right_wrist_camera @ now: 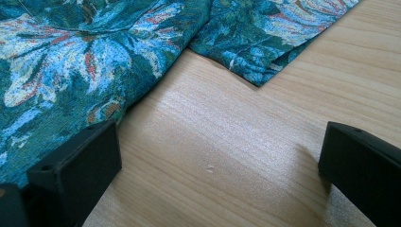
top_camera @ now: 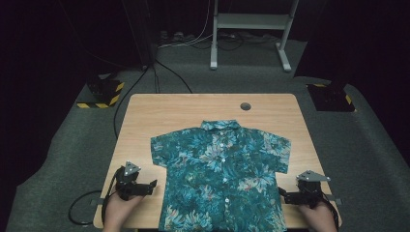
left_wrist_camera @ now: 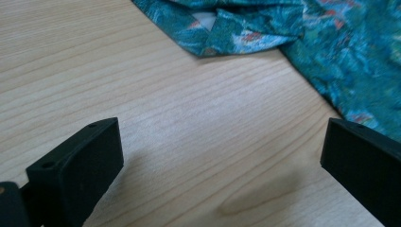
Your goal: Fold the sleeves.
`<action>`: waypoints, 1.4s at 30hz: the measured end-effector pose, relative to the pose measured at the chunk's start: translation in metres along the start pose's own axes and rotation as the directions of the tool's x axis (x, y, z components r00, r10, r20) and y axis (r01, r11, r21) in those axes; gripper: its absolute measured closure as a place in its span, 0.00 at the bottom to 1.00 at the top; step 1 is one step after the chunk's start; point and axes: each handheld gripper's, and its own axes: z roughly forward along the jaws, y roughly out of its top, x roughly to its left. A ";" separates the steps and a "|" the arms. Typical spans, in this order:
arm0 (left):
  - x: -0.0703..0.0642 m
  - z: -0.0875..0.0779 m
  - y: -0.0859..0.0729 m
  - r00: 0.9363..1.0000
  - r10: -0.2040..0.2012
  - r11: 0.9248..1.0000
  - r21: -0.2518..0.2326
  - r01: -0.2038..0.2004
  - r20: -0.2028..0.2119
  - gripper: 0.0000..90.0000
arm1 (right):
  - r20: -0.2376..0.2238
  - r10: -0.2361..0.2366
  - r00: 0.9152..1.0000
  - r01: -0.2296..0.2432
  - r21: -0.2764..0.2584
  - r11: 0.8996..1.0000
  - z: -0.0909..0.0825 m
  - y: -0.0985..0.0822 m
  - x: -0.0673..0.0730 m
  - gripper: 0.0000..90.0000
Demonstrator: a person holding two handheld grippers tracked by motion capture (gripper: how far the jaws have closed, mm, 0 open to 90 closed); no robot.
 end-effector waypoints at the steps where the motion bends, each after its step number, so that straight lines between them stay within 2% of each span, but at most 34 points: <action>1: 0.000 -0.002 0.004 1.000 0.006 1.000 -0.005 -0.006 -0.005 0.01 | 0.000 0.001 1.000 -0.001 0.000 1.000 0.000 0.000 0.000 0.00; 19: 0.000 -0.019 0.041 1.000 0.030 0.999 -0.038 -0.030 0.000 0.01 | -0.002 0.001 1.000 -0.001 0.001 1.000 0.000 0.000 0.000 0.00; 32: 0.002 -0.020 0.059 1.000 0.025 0.998 -0.051 -0.025 0.004 0.01 | -0.002 0.000 1.000 0.000 0.001 1.000 0.000 0.000 0.000 0.00; 39: 0.005 -0.021 0.068 0.999 0.032 0.998 -0.058 -0.033 -0.010 0.01 | -0.002 0.000 1.000 0.000 0.001 1.000 0.000 0.000 0.000 0.00; 42: 0.005 -0.020 0.073 0.999 0.050 0.997 -0.052 -0.051 -0.019 0.01 | -0.002 0.000 1.000 0.000 0.001 1.000 0.000 0.000 0.000 0.00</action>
